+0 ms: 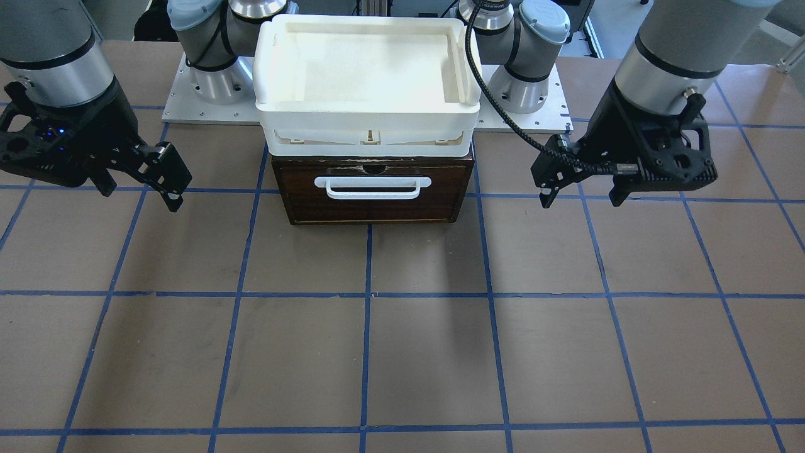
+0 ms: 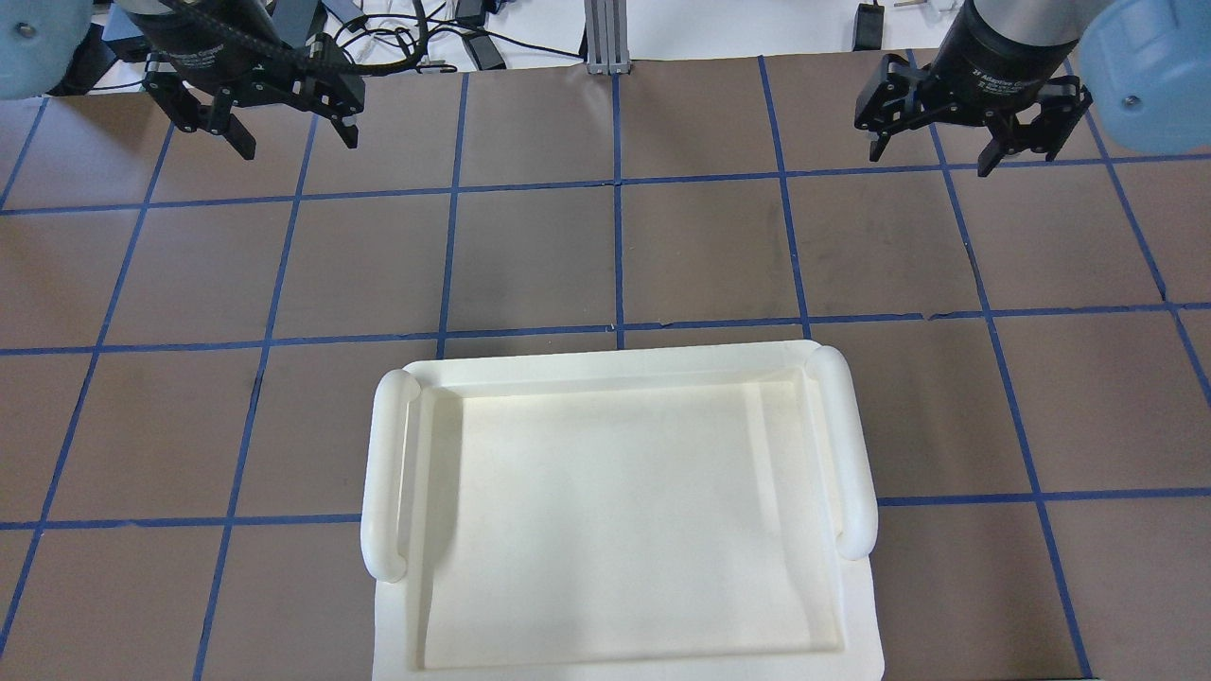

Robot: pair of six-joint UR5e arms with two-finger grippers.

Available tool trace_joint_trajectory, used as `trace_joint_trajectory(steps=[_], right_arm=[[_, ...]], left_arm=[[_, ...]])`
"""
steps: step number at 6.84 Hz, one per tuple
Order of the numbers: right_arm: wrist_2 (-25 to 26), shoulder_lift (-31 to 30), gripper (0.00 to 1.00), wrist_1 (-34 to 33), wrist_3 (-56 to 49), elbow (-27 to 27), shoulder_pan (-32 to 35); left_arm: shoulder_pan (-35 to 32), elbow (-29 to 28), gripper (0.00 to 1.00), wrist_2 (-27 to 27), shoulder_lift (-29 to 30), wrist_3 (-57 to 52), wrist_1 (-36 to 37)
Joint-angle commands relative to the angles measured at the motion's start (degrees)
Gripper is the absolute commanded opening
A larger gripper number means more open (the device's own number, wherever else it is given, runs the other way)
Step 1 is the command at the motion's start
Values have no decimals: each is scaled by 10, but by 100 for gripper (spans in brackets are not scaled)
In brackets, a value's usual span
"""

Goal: Put scissors in drawer and close it

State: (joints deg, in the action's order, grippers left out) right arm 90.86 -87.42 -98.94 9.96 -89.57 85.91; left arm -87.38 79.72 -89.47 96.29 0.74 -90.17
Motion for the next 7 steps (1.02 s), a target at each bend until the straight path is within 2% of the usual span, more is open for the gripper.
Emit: trace_joint_trajectory(steps=[1, 7], right_arm=[[-1, -1, 100, 1, 0, 2, -1], [-6, 4, 100, -1, 1, 0, -2]], left_arm=[[1, 36, 100, 1, -20, -1, 1], [2, 51, 100, 1, -33, -1, 0]])
